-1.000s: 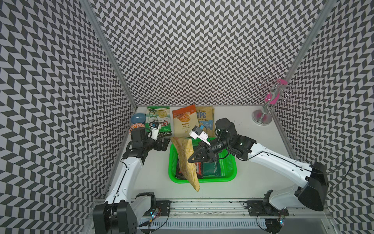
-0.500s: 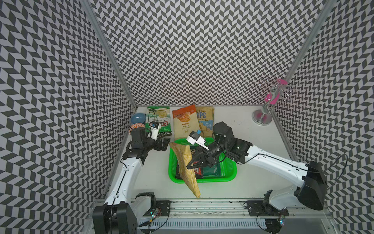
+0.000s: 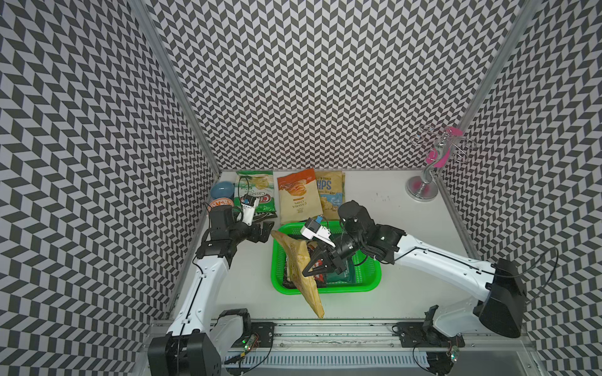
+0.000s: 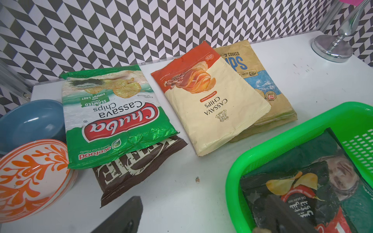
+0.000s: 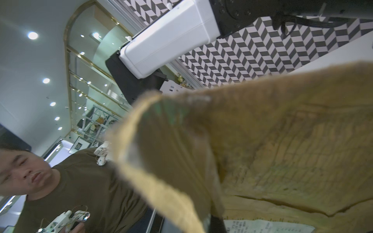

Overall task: Put the potato chips into the basket
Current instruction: Place the potato chip in the basket.

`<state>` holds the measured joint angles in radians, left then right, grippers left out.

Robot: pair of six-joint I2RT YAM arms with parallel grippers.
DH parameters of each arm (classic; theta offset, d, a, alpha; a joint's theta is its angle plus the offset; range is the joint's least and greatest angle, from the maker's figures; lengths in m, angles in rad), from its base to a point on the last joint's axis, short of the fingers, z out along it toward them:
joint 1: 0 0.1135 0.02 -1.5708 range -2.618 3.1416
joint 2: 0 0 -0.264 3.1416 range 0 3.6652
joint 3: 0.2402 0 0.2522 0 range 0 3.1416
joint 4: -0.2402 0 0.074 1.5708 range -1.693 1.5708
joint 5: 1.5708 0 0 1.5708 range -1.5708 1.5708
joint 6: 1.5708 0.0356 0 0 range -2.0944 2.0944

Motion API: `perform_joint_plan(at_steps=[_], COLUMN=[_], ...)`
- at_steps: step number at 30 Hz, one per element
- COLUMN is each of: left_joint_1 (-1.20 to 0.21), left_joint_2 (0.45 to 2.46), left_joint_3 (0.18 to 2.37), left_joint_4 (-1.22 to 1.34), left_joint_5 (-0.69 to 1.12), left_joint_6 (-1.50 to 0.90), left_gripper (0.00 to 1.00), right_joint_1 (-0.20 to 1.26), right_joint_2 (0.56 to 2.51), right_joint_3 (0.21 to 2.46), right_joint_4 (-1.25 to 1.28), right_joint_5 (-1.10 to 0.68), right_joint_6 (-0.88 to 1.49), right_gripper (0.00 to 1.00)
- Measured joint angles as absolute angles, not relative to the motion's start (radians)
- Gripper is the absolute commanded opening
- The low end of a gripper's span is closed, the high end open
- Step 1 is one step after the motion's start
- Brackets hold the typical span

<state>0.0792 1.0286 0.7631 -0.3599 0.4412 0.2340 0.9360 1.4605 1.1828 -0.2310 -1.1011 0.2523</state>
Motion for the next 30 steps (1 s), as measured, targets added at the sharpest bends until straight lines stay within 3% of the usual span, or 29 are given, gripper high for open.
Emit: perform_joint_plan(at_steps=[22, 28, 30], left_joint_1=[0.079, 0.079, 0.079], left_joint_2=[1.028, 1.028, 1.028], left_joint_3=[0.763, 0.763, 0.763], left_joint_4=[-0.36, -0.36, -0.36], left_joint_5=[0.443, 0.445, 0.446], left_joint_6=[0.234, 0.234, 0.234], left_gripper=[0.99, 0.99, 0.99], right_joint_1=[0.905, 0.899, 0.898], right_joint_2=[1.408, 1.41, 1.42], right_joint_3=[1.226, 1.228, 1.238], right_joint_4=[-0.572, -0.629, -0.658], right_joint_5=[-0.633, -0.442, -0.369], right_joint_6=[0.048, 0.039, 0.042], right_gripper=[0.0, 0.12, 0.24])
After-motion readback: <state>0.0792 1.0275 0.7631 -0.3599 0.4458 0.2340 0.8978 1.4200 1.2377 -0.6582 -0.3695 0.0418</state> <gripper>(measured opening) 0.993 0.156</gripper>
